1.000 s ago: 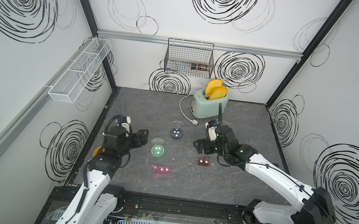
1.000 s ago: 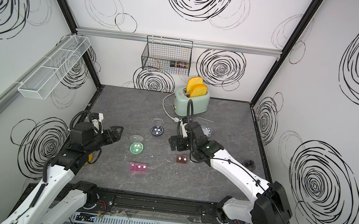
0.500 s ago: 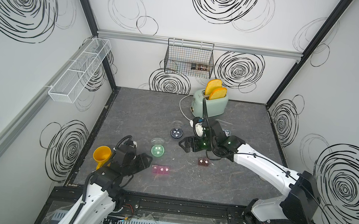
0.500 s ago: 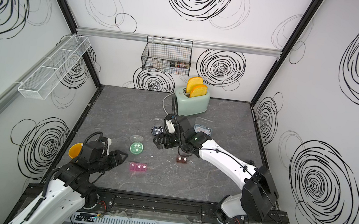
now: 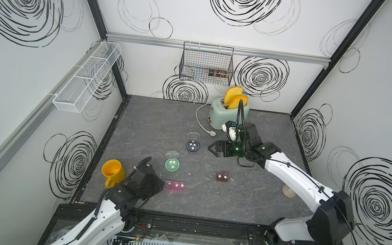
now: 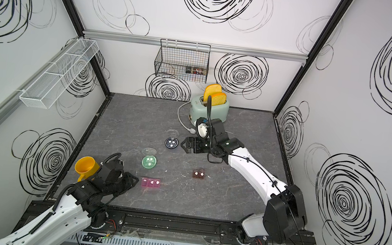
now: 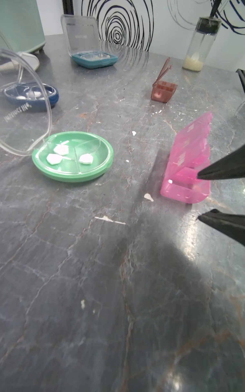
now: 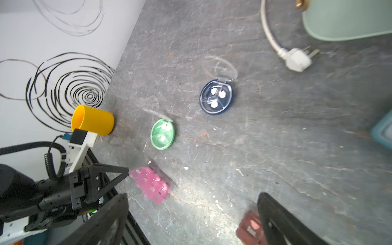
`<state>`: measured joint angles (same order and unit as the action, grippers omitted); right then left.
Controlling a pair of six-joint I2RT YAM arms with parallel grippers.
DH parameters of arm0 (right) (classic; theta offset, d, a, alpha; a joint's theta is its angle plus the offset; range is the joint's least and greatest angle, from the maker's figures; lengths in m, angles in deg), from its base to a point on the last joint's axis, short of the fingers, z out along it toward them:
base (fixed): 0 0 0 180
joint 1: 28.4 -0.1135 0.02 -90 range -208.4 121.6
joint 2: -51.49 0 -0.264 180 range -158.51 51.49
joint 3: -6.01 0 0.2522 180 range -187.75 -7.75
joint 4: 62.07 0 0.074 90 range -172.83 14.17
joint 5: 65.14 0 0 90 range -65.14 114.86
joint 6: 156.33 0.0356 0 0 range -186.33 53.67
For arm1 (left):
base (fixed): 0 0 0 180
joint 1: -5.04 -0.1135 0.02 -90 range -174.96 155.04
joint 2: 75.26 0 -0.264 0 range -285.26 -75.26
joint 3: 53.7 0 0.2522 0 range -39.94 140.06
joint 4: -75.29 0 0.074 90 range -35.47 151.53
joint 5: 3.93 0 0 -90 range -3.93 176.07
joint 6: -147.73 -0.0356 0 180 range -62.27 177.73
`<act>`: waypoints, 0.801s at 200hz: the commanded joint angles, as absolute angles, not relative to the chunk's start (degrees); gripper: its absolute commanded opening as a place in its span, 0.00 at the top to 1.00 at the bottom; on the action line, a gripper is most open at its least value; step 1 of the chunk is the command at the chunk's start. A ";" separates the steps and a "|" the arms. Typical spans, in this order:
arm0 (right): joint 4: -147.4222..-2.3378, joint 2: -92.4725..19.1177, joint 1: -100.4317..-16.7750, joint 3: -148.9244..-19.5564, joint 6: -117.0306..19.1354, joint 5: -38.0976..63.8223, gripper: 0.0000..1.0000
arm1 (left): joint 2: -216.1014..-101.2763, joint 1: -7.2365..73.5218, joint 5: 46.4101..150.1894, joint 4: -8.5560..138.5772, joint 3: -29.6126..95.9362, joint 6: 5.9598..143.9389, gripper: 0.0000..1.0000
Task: Close pillboxes
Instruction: Move the pillbox to the center of the board.
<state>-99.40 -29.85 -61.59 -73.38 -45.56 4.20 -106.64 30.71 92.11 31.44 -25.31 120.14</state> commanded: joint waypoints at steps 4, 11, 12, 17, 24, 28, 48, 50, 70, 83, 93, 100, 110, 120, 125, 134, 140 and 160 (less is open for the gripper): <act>-103.65 -28.06 -59.25 -75.47 -49.16 2.63 0.02 | -109.07 31.23 93.13 39.29 -27.81 120.67 0.65; -103.88 -27.99 -58.72 -75.43 -49.35 2.59 0.02 | -109.86 31.32 93.22 40.25 -27.99 120.07 0.65; -103.88 -27.98 -58.72 -75.47 -49.36 2.57 0.02 | -109.96 31.32 93.16 40.34 -27.99 120.01 0.65; -104.00 -27.89 -58.42 -75.34 -49.37 2.54 0.02 | -110.50 31.33 92.96 40.51 -27.78 119.49 0.65; -103.88 -27.66 -58.08 -75.07 -49.38 2.42 0.02 | -111.20 31.30 92.63 40.73 -27.49 118.82 0.65; -103.94 -27.51 -57.97 -74.91 -49.37 2.36 0.02 | -111.62 31.26 92.61 41.05 -27.46 118.65 0.65; -103.90 -27.35 -57.52 -74.25 -49.45 2.30 0.02 | -113.82 31.24 94.55 44.58 -28.37 117.96 0.67; -103.88 -27.42 -57.50 -74.21 -49.46 2.28 0.02 | -114.01 31.24 94.76 44.90 -28.44 117.96 0.67; -104.20 -27.35 -57.32 -73.83 -49.63 2.55 0.02 | -115.40 31.48 95.76 46.53 -28.67 117.12 0.66; -104.01 -27.18 -57.24 -73.20 -49.63 2.55 0.02 | -115.60 31.54 95.96 46.85 -28.45 117.02 0.67; -103.81 -26.97 -57.14 -72.82 -49.63 2.58 0.02 | -115.51 31.92 96.16 47.02 -28.38 117.27 0.68; -103.86 -27.00 -57.20 -72.63 -49.58 2.61 0.02 | -115.51 32.25 96.01 47.15 -28.55 117.46 0.68; -103.73 -26.96 -57.14 -72.40 -49.54 2.55 0.02 | -115.51 32.86 95.97 47.55 -28.85 117.95 0.68; -103.54 -26.80 -57.14 -72.12 -49.55 2.45 0.02 | -115.51 33.49 96.00 48.46 -29.27 118.69 0.68; -103.41 -26.77 -57.14 -71.96 -49.55 2.53 0.02 | -115.56 33.89 96.03 48.94 -29.46 119.19 0.68; -103.26 -26.65 -57.14 -71.62 -49.45 2.50 0.02 | -115.73 34.89 95.64 49.78 -29.63 120.02 0.68; -103.19 -26.50 -57.14 -71.43 -49.46 2.46 0.02 | -115.98 35.80 95.12 50.27 -29.66 120.50 0.69; -103.14 -26.04 -57.14 -70.84 -49.41 2.37 0.02 | -117.67 39.07 93.70 52.33 -29.91 122.40 0.69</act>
